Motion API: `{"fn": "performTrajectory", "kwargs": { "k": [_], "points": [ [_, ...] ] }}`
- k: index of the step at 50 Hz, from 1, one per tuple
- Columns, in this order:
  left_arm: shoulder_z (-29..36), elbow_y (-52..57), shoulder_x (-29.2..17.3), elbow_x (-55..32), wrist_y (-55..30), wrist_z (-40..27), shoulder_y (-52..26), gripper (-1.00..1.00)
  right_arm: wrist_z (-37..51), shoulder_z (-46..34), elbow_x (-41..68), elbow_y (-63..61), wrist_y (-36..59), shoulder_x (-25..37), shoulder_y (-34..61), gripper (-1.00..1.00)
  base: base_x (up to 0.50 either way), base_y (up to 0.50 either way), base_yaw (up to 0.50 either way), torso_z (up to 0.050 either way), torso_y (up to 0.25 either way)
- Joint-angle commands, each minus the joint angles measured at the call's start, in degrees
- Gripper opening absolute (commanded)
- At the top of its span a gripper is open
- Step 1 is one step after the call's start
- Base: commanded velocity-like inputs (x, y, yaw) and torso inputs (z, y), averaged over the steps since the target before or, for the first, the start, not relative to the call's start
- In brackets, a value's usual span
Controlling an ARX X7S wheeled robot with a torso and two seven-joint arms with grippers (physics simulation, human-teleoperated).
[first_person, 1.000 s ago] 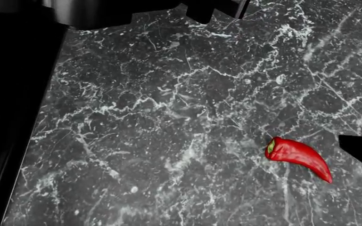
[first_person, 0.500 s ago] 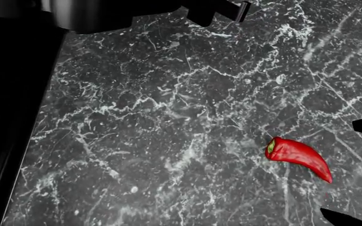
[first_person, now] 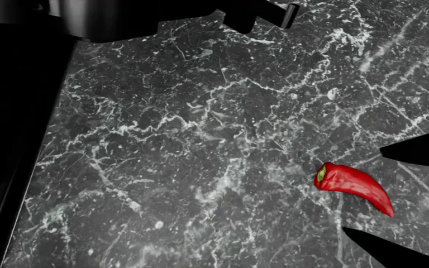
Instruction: Place both pans onto different burners. Then place the chili pepper and the skewer on different pans.
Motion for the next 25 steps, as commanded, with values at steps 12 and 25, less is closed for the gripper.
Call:
{"fn": "performTrajectory", "kwargs": {
  "k": [12, 25],
  "points": [
    [-0.71, 0.59, -0.26, 1.84, -0.66, 0.74, 1.70, -1.00, -5.72, 1.31, -8.61, -3.01, 0.59, 0.32, -5.67, 1.00, 0.00, 0.00, 0.00, 0.000, 0.001],
    [-0.56, 0.71, -0.37, 1.81, -0.47, 0.85, 1.99, -1.00, -10.40, -1.18, -15.36, -4.22, 0.66, 0.89, -5.22, 1.00, 0.00, 0.00, 0.00, 0.000, 0.000]
  ]
}}
